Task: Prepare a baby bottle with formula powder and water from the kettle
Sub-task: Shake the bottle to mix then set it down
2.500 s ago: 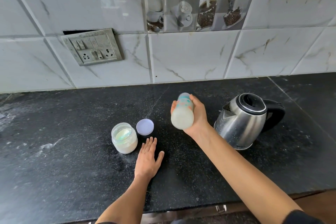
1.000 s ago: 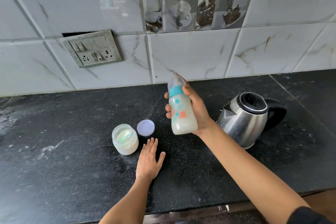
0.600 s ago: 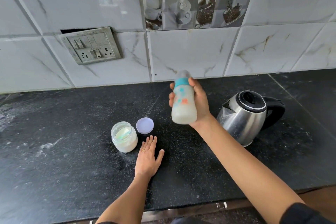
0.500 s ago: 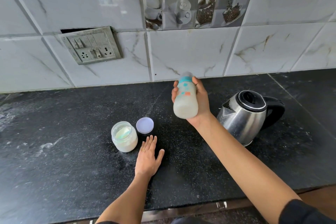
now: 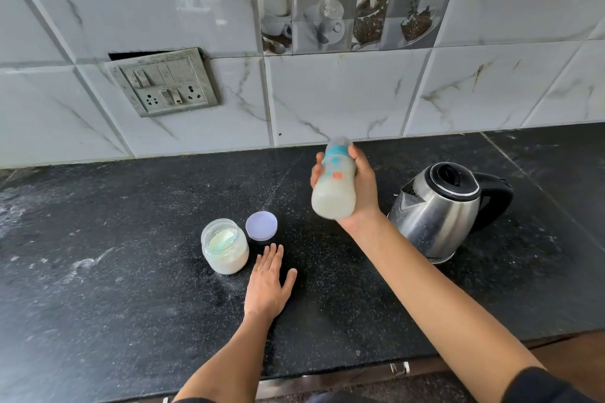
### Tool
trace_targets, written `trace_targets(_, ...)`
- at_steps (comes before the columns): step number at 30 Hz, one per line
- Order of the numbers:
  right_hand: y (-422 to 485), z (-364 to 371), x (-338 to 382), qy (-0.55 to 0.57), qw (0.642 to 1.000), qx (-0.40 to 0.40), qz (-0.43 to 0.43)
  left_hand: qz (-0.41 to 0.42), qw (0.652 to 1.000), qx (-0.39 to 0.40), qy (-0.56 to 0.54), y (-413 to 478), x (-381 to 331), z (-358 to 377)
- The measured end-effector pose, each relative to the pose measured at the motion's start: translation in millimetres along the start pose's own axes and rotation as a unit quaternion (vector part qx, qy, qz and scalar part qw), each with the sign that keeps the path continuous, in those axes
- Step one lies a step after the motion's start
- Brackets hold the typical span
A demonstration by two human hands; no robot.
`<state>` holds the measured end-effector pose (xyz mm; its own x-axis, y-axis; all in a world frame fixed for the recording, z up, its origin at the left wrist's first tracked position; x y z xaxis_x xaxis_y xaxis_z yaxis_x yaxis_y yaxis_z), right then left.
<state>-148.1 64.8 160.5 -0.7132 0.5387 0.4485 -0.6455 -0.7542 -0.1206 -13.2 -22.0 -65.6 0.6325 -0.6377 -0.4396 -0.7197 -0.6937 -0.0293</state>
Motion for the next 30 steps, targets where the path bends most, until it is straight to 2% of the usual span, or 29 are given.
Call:
trace_targets(2,-1,0,0,0.007,1.0,0.009,0.012,-0.001,1.0,0.002,0.0,-1,0,0)
trace_targets(4,-5,-1,-6,-0.058,0.996,0.057,0.031,-0.002,1.0,0.003,0.001,-1,1,-1)
trace_targets(6,-5,1,-6,-0.083,0.994,0.066,0.021,-0.003,1.0,0.003,0.003,0,1,0)
trace_targets(10,5,1,3,0.031,0.999,0.013,0.015,-0.003,1.0,0.005,0.004,0,0,0)
trace_targets(14,-7,0,-9,-0.08,0.993,0.069,0.043,-0.006,1.0,0.006,0.002,1,1,1)
trace_targets(18,3,1,0,0.031,0.999,0.001,0.023,-0.004,1.0,0.005,0.001,0,0,0)
trace_targets(23,-10,-5,-13,-0.073,0.994,0.066,0.043,-0.009,1.0,0.01,0.0,1,1,0)
trace_targets(27,-1,-4,-5,0.036,0.999,-0.021,0.023,-0.003,1.0,0.007,0.0,0,0,0)
trace_targets(30,-9,-9,-16,-0.043,0.996,0.045,0.062,-0.001,1.0,0.005,0.002,-1,1,-2)
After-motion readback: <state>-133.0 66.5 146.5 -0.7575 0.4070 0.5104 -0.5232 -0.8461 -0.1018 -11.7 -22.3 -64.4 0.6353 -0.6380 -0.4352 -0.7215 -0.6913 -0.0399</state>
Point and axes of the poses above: each hand's wrist, its own y-axis towards the middle knuckle, its own z-axis out of the palm, x = y × z, the point moved 2 cm from there along y, towards the middle knuckle, and after that the axes turned 9 degrees about -z, right-handed, at the moved point
